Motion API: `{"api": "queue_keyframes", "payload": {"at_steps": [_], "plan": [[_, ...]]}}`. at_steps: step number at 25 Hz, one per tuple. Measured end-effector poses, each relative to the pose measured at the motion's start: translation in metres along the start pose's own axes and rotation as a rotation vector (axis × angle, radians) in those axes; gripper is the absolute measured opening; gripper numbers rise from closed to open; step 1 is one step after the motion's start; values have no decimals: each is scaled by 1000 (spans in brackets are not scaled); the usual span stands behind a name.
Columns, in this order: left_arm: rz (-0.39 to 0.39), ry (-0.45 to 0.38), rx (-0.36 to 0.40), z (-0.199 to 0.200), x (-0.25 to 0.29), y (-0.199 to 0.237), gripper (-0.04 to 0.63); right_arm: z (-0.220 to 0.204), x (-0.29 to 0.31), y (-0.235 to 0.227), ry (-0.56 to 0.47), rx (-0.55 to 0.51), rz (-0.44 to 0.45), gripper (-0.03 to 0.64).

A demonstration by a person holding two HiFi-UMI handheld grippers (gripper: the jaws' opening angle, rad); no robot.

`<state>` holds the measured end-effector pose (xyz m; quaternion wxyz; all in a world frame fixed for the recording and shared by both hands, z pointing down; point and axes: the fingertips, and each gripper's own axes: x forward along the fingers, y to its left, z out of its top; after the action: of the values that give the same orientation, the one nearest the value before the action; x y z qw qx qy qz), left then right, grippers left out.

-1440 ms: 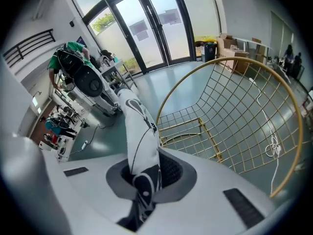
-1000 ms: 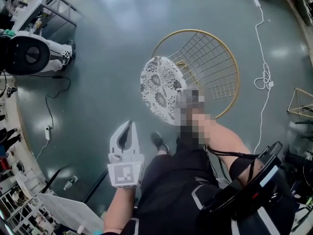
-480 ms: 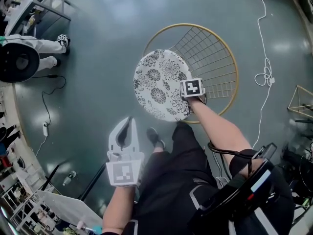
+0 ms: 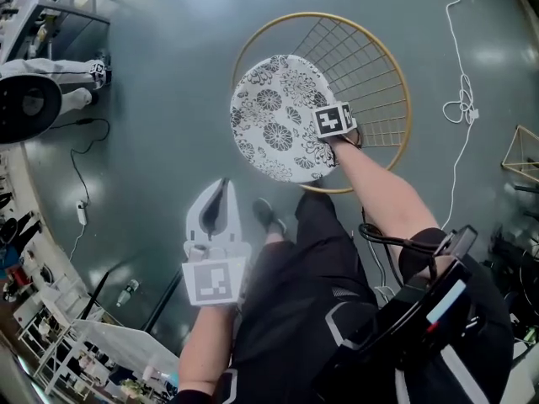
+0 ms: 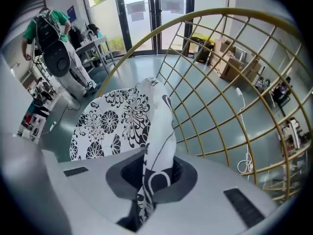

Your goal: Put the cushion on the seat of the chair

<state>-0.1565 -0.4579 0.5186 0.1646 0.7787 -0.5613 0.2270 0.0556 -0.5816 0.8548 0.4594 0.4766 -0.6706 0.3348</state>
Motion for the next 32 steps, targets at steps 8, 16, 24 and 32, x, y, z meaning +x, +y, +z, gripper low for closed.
{"api": "queue_keyframes", "payload": {"at_steps": [8,16,24,32], "plan": [[-6,27,17,-5,7,-9,9,-4,21,-11,16,-37,-31,21],[-2,47,17,-15,12,-15,9,-10,38,-18,33,-73,-55,87],[-8,50,9,-17,15,-20,9,-9,44,-19,29,-110,-66,244],[-11,45,1,-18,23,-20,9,-8,36,-26,4,-132,-93,321]]}}
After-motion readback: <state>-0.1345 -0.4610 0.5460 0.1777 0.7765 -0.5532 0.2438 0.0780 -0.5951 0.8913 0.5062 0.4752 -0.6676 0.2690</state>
